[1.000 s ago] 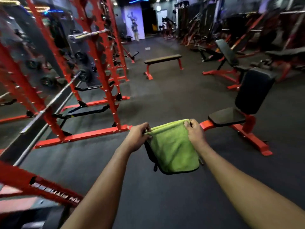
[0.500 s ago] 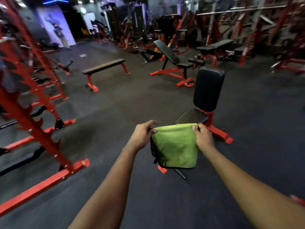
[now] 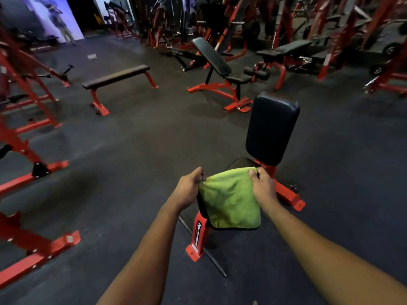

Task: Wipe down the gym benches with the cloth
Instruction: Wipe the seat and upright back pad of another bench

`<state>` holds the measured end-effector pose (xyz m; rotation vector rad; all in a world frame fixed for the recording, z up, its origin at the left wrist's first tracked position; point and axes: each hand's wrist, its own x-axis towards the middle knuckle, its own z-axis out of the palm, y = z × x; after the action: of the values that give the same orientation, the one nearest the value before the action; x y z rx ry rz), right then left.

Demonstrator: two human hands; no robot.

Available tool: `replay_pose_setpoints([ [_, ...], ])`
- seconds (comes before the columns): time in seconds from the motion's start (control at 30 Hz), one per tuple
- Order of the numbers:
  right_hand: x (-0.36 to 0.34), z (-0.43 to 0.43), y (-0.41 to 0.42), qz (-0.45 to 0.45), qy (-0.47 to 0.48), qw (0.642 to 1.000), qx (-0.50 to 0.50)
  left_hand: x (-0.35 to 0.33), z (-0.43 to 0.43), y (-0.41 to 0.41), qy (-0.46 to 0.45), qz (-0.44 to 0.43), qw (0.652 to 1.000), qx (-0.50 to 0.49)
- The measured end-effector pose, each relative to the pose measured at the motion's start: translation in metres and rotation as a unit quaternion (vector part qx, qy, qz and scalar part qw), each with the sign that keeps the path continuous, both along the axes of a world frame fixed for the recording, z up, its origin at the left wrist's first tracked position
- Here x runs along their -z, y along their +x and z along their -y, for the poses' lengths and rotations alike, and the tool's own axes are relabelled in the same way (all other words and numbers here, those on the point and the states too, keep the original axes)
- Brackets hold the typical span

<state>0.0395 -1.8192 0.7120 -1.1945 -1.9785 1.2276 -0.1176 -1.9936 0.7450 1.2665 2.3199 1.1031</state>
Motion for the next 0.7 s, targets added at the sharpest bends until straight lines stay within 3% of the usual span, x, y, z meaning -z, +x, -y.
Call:
replay_pose_setpoints([
  [0.13, 0.027, -0.060, -0.032, 0.042, -0.020, 0.999, -0.013, 0.035, -0.052, -0.022, -0.053, 0.055, 0.997, 0.002],
  [0.33, 0.090, -0.105, -0.056, 0.114, -0.022, 0.993, -0.028, 0.100, -0.098, -0.053, -0.122, 0.056, 0.991, 0.003],
  [0.5, 0.136, -0.120, -0.070, 0.213, -0.022, 0.976, 0.036, 0.152, -0.134, -0.076, -0.181, 0.119, 0.976, 0.037],
  [0.6, 0.153, -0.130, -0.087, 0.246, 0.019, 0.967, 0.069, 0.185, -0.150, -0.089, -0.205, 0.149, 0.965, 0.062],
  [0.7, 0.175, -0.150, -0.117, 0.183, 0.131, 0.974, 0.021, 0.223, -0.165, -0.101, -0.213, 0.183, 0.958, 0.061],
])
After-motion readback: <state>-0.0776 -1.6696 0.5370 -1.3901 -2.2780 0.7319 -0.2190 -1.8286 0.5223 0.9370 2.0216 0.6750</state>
